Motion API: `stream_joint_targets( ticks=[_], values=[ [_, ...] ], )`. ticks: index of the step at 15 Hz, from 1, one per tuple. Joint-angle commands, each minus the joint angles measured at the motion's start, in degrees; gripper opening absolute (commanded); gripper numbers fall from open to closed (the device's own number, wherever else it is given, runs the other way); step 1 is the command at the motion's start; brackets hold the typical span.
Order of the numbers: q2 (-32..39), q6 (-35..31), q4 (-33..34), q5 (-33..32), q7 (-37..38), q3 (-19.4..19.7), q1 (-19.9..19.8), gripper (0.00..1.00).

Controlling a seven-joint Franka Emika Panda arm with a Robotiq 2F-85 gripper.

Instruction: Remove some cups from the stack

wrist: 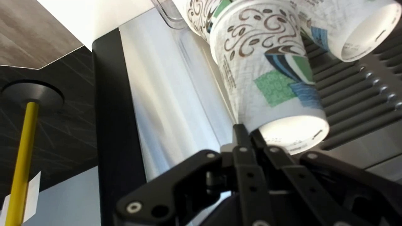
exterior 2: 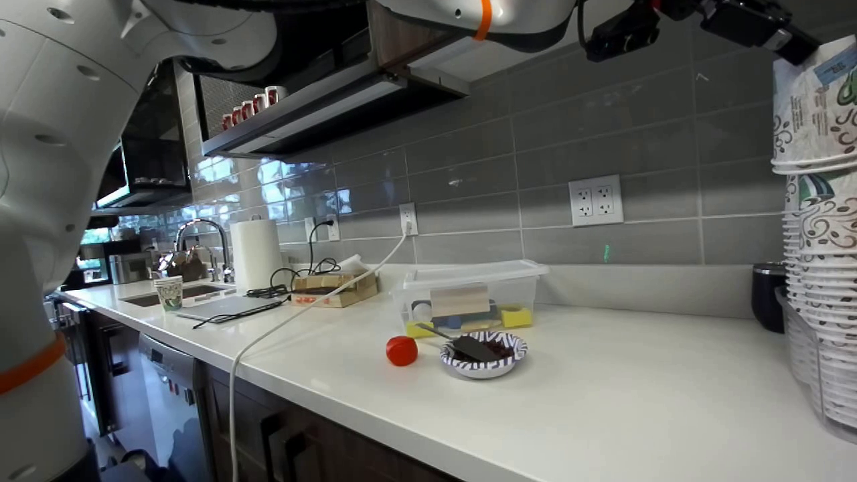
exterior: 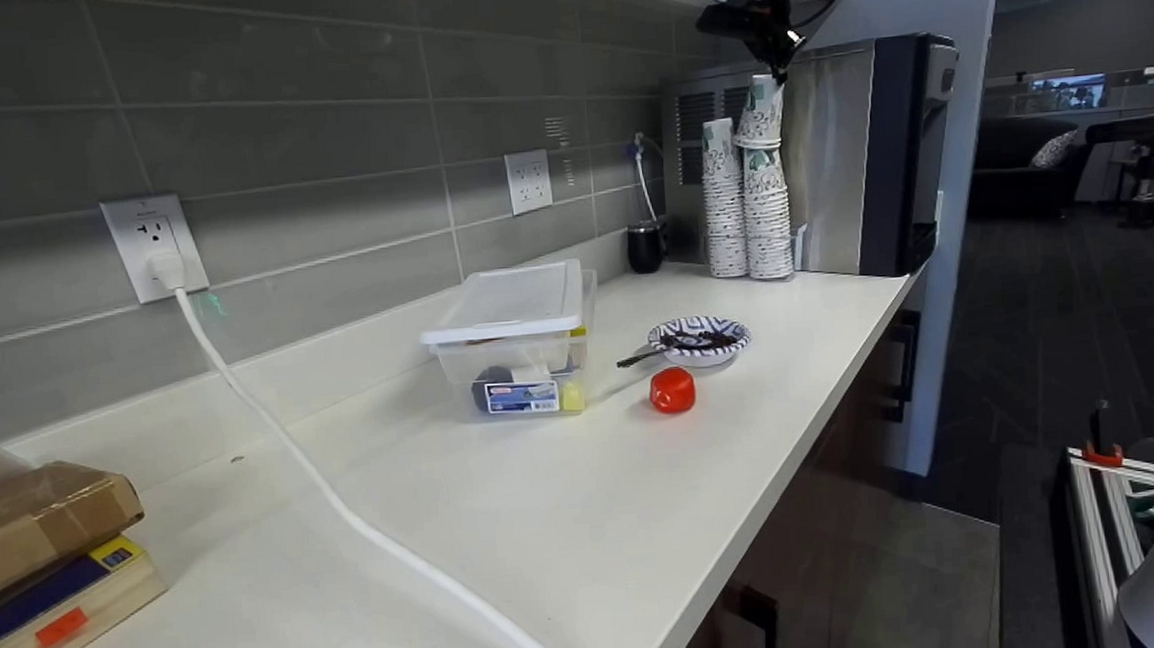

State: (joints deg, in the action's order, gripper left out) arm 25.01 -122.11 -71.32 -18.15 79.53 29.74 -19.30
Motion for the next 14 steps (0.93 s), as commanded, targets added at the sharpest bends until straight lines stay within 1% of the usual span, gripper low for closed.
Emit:
stream_joint_targets(
  ticks=[1, 4, 11, 14],
  values=[
    [-2.37, 2.89, 1.89, -0.38, -2.90, -0.49, 1.08, 0.01],
    [-3.76, 4.27, 1.45, -1.03, -5.85, -0.50, 1.76, 0.01],
    [-8.84, 8.26, -2.09, -9.01, -16.99, -0.40, 4.07, 0.01],
    [-11.89, 8.37, -2.61, -10.02, -22.03, -0.78, 4.50, 0.01]
  ],
)
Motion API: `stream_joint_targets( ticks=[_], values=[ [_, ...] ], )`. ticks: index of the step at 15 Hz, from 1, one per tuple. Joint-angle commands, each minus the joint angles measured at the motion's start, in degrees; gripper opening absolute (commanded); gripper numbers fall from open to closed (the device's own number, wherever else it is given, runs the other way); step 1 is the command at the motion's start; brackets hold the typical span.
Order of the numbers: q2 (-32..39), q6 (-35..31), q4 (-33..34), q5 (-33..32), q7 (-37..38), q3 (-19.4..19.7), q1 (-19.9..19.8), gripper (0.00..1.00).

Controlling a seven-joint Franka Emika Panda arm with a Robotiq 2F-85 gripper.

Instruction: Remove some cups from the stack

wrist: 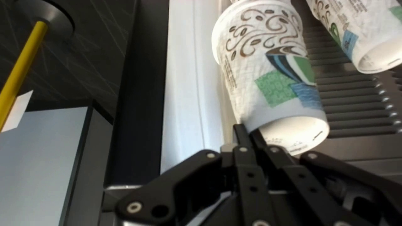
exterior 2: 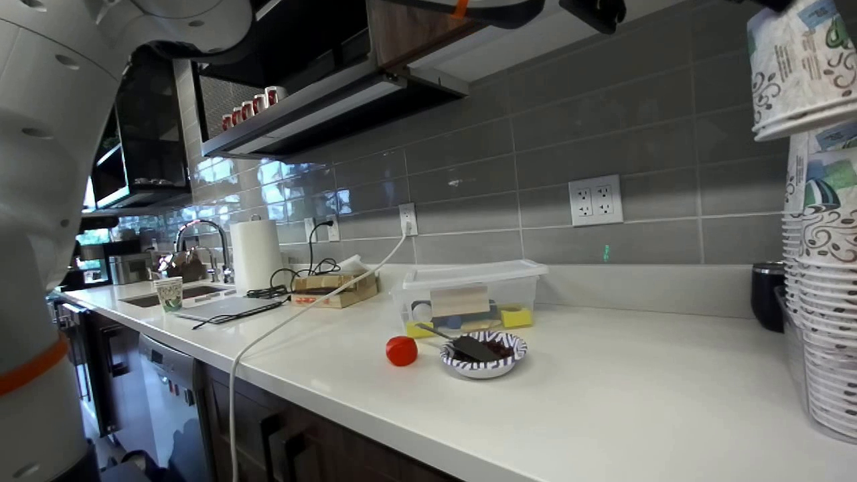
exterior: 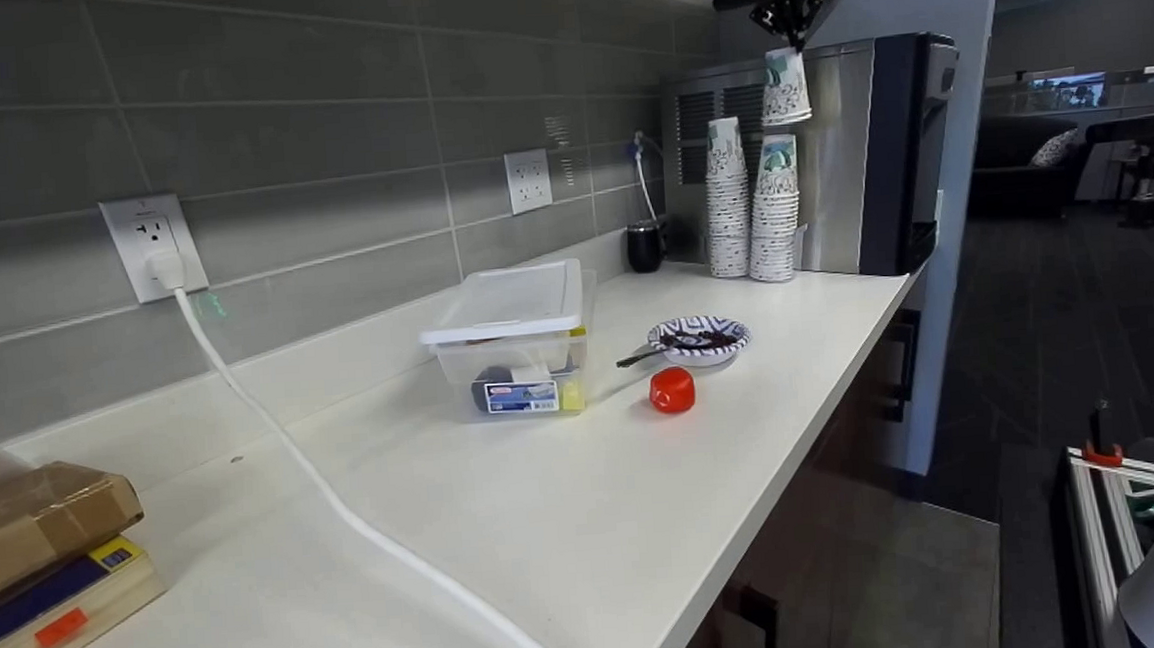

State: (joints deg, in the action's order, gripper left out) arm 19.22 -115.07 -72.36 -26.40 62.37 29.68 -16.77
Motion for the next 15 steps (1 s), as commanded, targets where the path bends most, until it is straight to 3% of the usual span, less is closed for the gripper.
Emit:
stream_joint_targets(
  ticks=[1, 4, 8, 13, 15],
  values=[
    [-7.68, 1.28, -1.68, -1.63, -6.65, -0.98, 2.40, 0.01],
    [-11.88, 1.08, -2.77, -1.27, -11.28, -2.05, 4.10, 0.01],
    [-16.74, 0.40, -9.90, -2.29, -14.63, -4.06, 6.56, 0.01],
    [-22.73, -1.66, -24.21, -4.88, -9.57, -5.19, 7.96, 0.01],
    [-25.15, -2.81, -28.30, -7.50, -7.64, -8.26, 4.68, 0.01]
  ],
)
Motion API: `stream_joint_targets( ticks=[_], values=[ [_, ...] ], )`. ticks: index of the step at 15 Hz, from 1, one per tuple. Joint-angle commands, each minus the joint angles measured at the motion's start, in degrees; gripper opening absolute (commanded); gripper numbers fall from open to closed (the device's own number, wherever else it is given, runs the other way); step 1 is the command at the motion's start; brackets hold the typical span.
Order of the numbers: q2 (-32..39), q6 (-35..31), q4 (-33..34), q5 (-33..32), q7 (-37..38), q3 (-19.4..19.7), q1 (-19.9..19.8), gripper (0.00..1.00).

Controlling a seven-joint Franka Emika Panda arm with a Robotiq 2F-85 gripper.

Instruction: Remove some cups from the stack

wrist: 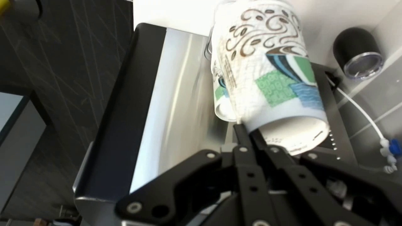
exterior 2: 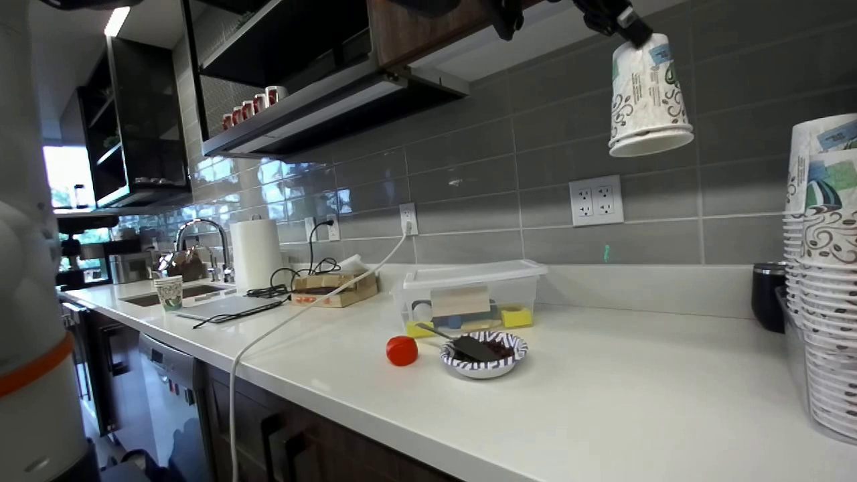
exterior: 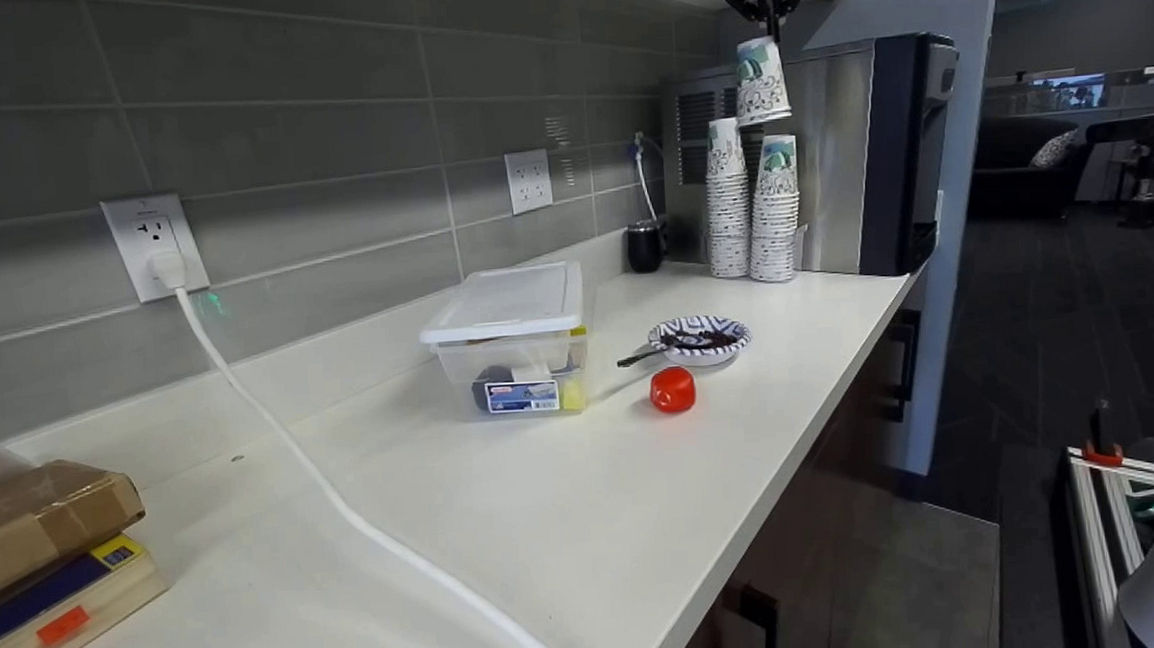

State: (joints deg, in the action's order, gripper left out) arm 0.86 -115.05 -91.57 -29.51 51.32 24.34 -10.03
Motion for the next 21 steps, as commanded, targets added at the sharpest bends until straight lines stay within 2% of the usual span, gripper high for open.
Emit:
stream_joint_targets(
  ticks=[1, 6, 8, 10, 15, 21],
  values=[
    [-8.07, -3.84, -11.48, -5.97, 4.83, -3.46, -2.83, 0.01],
    [-12.39, -8.03, -22.17, -10.15, 9.50, -5.16, -6.93, 0.01],
    [-12.93, -11.85, -26.80, -10.43, 12.70, -5.37, -8.26, 0.01],
    [-12.59, -18.89, -31.55, -12.03, 17.55, -5.73, -9.40, 0.01],
    [-10.20, -30.10, -38.94, -16.58, 27.56, -7.84, -10.34, 0.01],
    [-10.10, -33.53, -47.30, -21.84, 36.38, -10.60, -9.55, 0.01]
  ],
)
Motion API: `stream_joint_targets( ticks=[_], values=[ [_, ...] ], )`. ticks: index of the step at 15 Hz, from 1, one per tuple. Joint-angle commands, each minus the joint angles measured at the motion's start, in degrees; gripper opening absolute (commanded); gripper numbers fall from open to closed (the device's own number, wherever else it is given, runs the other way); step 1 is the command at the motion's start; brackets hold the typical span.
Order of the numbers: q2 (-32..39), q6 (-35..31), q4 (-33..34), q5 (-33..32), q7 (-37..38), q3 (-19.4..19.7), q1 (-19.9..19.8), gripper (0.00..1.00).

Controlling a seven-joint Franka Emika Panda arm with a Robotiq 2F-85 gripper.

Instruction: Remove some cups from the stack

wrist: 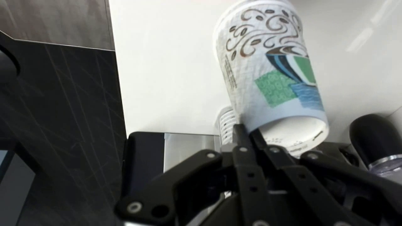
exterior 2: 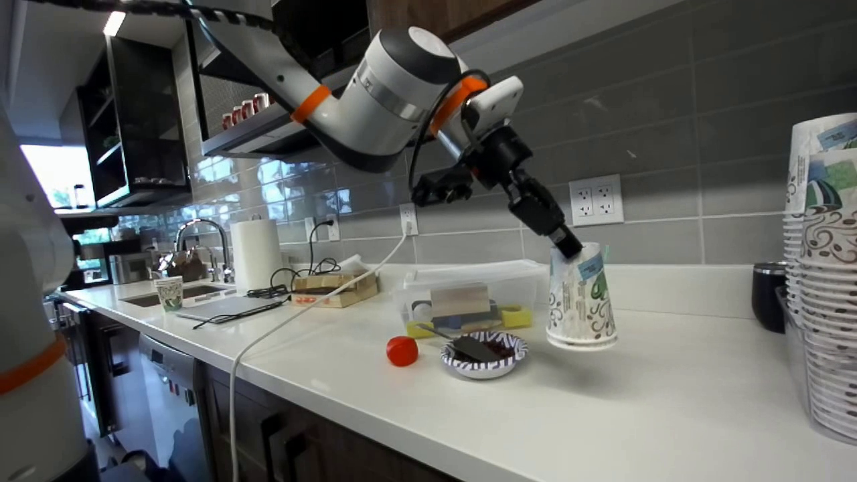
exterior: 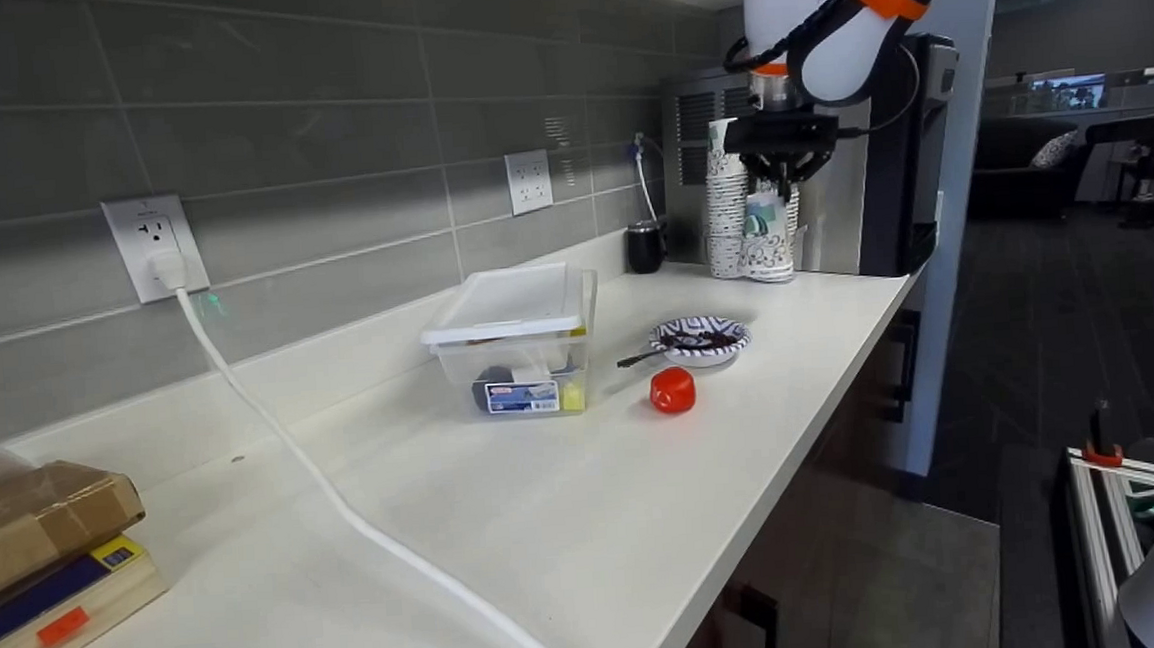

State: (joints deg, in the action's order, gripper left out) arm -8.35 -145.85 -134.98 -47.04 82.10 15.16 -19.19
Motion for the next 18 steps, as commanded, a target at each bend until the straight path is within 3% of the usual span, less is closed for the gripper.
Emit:
stream_joint_targets(
  ticks=[1, 7, 8, 10, 18],
  values=[
    [-0.28, -3.20, -4.48, -5.78, 7.73, -1.95, -0.30, 0.01],
    [1.74, -4.11, -5.80, -15.75, 18.52, -2.97, 0.53, 0.01],
    [1.91, -3.82, -5.99, -16.60, 19.89, -2.97, 0.90, 0.29],
    [1.97, -4.15, -6.24, -18.27, 21.35, -2.80, 1.42, 0.37],
    [2.36, -5.19, -5.41, -21.30, 23.62, -2.47, 1.90, 0.97]
  ],
)
